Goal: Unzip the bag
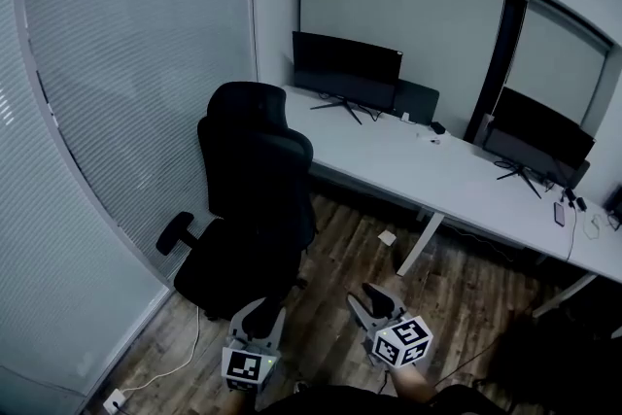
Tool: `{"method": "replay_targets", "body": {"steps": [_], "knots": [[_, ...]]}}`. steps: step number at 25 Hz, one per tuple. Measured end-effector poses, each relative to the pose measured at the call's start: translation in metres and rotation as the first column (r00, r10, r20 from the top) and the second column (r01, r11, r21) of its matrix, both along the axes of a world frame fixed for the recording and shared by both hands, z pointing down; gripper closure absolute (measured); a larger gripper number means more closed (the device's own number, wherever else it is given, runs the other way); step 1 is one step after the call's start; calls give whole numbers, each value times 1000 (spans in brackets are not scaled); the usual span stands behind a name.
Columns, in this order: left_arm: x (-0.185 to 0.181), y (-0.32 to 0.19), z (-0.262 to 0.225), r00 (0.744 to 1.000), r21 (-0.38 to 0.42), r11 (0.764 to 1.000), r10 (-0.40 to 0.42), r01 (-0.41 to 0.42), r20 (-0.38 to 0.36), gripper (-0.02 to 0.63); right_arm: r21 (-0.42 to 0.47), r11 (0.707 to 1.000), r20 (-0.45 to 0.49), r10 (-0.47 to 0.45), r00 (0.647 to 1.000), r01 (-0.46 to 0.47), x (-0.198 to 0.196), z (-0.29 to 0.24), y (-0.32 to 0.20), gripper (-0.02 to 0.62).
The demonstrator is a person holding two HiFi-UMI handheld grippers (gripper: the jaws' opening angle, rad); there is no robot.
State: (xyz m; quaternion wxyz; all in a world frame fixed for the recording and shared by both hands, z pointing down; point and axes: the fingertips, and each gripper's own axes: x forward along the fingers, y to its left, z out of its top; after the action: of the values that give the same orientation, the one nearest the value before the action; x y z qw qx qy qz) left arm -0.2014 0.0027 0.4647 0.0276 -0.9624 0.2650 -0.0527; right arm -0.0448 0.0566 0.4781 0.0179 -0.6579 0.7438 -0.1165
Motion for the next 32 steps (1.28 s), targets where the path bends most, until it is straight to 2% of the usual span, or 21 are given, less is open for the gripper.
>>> {"method": "replay_targets", "body": {"steps": [6,11,20,26,32], "knots": [[-4,-42,15,1000,-10,1000,-18,18,6,482,-20,1000,20,6,1000,-6,7,12,-41,443],[5,-66,27,999,-12,999,-48,49,16,479,-26,999,29,-32,999,33,17,22,-74,443],[65,-117,35,988,-30,988,-150,151,40,434,-53,983,41,-176,984,178,77,42,-156,443],[116,-154,44,974,-30,974,-222,224,54,408,-77,949,18,-306,952,307,112,60,-216,443],[158,-177,65,959,-33,964,-258,264,119,395,-144,883,-8,-453,891,448,126,100,-256,443]]}}
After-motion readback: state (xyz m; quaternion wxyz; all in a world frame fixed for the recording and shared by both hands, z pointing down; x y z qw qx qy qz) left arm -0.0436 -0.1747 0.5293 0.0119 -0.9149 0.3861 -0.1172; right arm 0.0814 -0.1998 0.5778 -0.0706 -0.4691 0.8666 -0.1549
